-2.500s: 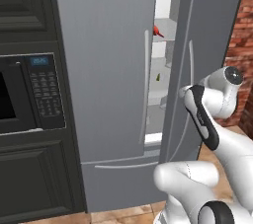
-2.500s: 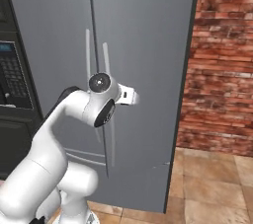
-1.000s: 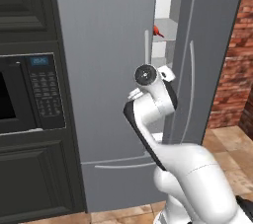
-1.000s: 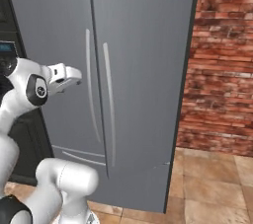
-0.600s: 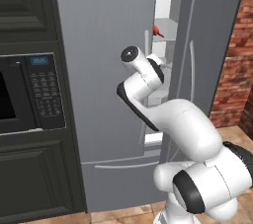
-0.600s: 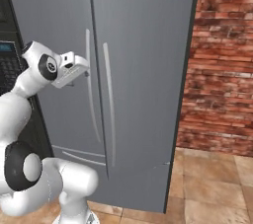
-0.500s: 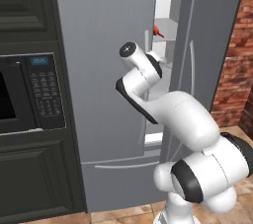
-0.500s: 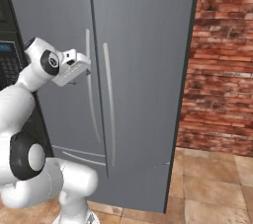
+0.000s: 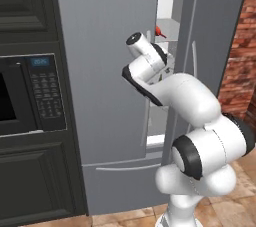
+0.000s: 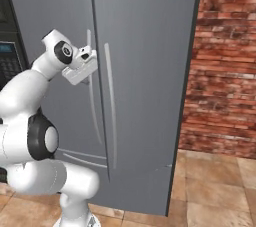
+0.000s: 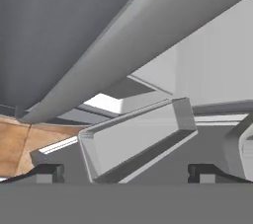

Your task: Gather the lemon wedge and lemon from the fridge and place them on a tray on the dining counter. Then gather the fishs from the fridge and place them on the other tray.

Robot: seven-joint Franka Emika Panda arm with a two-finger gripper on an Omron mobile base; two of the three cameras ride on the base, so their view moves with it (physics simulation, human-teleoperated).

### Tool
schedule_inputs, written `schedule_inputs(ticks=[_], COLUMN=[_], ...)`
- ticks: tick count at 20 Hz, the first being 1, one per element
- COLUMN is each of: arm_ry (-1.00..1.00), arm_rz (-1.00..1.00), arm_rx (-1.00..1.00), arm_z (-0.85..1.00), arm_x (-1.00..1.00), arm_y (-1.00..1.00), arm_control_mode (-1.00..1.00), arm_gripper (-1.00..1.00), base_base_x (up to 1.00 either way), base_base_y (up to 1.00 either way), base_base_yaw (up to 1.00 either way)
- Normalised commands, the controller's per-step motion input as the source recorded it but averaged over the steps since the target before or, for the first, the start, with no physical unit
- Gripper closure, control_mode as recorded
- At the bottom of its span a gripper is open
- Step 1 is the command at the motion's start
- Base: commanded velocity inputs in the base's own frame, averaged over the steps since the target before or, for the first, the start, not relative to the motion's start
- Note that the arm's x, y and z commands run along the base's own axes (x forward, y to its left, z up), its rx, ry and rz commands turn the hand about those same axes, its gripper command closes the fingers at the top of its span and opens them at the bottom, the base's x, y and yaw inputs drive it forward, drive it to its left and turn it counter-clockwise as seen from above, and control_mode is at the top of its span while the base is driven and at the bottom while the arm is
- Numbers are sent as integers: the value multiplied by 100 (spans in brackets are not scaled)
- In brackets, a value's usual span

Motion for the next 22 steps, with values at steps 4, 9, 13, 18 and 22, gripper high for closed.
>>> schedule_inputs(ticks=[4, 9, 13, 18, 22], arm_ry=[8, 4, 6, 8, 7], arm_rz=[-5, -9, -8, -4, -1], arm_rx=[0, 0, 0, 0, 0], arm_z=[-11, -2, 0, 0, 0], arm_x=[-16, -43, -32, -19, -21], arm_y=[-68, -66, -82, -97, -100], arm_control_mode=[-100, -100, -100, -100, -100], arm_gripper=[-100, -100, -100, -100, -100], base_base_x=[0, 0, 0, 0, 0], base_base_y=[0, 0, 0, 0, 0], base_base_yaw=[0, 0, 0, 0, 0])
